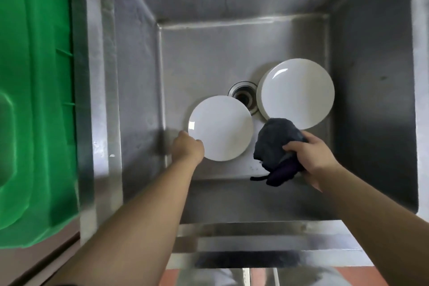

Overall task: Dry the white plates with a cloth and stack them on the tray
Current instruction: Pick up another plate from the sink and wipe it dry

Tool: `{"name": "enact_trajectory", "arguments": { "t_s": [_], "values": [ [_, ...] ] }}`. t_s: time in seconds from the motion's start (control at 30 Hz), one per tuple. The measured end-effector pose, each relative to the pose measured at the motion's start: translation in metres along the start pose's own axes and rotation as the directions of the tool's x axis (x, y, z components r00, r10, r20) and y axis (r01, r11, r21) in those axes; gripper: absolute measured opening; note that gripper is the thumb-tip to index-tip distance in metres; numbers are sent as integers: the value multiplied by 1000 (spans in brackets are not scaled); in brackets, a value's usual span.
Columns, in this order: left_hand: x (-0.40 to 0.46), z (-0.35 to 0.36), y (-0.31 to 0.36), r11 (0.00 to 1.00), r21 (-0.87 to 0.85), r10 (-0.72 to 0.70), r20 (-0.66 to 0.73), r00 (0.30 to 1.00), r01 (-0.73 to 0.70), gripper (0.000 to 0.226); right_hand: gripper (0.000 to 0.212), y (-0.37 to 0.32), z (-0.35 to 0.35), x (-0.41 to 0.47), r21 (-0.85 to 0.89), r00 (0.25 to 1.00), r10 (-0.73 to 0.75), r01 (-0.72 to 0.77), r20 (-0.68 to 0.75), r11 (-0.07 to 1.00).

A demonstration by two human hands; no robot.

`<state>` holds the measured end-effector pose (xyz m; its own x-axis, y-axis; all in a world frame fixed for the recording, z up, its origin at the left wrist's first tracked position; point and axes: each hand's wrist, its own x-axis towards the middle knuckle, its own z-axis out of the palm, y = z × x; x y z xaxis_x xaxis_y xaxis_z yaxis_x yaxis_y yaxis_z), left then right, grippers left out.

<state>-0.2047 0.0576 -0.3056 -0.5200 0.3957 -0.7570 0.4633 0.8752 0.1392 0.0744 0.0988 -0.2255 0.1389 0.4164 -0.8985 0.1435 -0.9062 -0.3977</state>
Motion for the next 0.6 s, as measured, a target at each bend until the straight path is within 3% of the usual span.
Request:
{"name": "enact_trajectory", "arguments": {
  "t_s": [0.27, 0.43, 0.6],
  "values": [
    [41, 23, -15, 965, -231, -134, -43, 990, 121, 30, 39, 5, 0, 5, -2, 1000, 2, -2, -9, 1000],
    [31, 13, -12, 947, -304, -114, -16, 993, 103, 15, 43, 5, 6, 3, 48, 1000, -5, 6, -22, 999],
    [22, 10, -14, 910, -404, -89, 30, 996, 94, 22, 42, 3, 12, -8, 93, 1000, -17, 19, -22, 995]
  ]
}}
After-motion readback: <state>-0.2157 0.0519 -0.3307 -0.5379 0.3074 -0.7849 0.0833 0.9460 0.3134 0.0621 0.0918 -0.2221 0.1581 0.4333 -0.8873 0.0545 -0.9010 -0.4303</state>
